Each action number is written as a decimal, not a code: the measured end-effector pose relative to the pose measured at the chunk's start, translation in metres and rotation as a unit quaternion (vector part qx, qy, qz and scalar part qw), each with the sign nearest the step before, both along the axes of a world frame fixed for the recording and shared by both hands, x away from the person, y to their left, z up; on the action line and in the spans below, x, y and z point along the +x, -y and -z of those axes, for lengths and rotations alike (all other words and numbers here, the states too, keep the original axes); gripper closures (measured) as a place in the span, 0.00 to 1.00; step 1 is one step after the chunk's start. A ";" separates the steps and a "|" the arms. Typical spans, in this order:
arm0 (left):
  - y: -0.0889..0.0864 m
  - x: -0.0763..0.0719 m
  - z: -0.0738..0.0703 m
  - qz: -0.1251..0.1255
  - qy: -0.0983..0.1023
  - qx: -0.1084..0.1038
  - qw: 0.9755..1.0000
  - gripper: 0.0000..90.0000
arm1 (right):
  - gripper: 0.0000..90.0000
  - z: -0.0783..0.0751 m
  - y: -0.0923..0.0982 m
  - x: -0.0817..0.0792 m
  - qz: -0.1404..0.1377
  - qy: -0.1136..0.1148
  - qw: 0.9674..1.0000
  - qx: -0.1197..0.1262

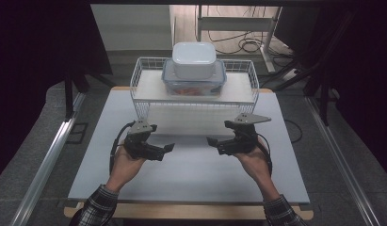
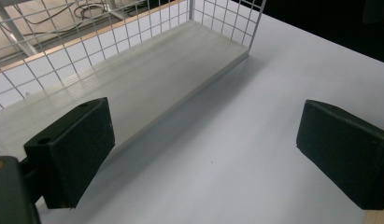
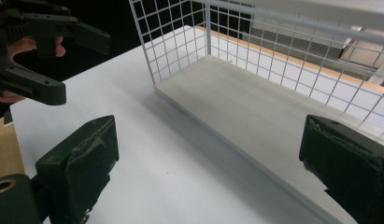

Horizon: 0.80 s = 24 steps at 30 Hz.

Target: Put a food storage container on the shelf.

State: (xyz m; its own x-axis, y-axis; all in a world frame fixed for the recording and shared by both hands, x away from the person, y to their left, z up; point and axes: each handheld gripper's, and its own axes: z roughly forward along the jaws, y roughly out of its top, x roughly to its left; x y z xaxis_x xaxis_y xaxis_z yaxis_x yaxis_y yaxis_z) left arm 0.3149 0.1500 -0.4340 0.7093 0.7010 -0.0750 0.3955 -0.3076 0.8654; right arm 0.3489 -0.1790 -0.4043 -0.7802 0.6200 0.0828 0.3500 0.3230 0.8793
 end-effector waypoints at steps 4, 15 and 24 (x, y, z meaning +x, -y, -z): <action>-0.002 -0.004 0.005 -0.003 -0.001 0.005 1.000 0.04 | 0.04 0.005 0.002 -0.002 -0.001 -0.005 1.000 -0.004; -0.013 -0.013 0.012 -0.010 -0.005 0.002 1.000 0.04 | 0.01 0.019 0.015 -0.006 0.005 -0.017 1.000 -0.021; -0.022 -0.022 0.020 -0.020 -0.010 0.009 1.000 0.04 | 0.02 0.019 0.022 -0.014 0.011 -0.017 1.000 -0.017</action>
State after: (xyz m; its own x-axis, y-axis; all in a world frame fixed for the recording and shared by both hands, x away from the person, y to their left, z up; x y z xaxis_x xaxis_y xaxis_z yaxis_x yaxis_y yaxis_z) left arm 0.2932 0.1722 -0.4543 0.6786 0.7306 -0.0760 0.4249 -0.3061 0.8519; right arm 0.3345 -0.2007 -0.4233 -0.7628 0.6406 0.0884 0.3876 0.3435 0.8555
